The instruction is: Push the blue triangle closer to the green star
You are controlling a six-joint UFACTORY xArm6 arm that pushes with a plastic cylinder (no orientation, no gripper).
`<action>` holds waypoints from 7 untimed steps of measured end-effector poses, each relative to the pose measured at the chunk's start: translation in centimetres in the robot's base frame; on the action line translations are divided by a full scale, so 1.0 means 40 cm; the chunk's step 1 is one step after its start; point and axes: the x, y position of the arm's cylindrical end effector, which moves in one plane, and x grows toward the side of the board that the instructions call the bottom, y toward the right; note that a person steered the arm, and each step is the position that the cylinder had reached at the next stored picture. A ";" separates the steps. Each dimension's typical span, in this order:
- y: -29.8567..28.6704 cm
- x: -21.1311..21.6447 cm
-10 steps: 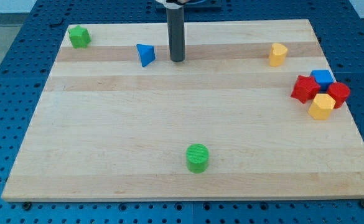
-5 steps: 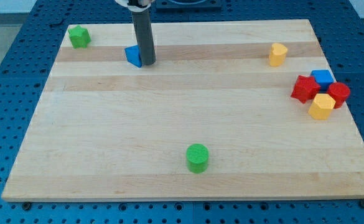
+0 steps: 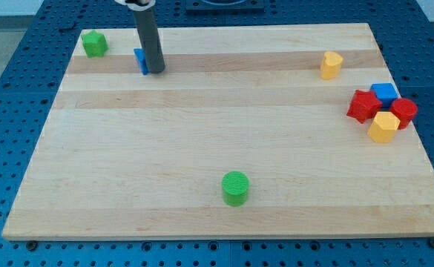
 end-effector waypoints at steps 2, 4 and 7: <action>-0.049 -0.004; 0.031 0.020; 0.006 -0.058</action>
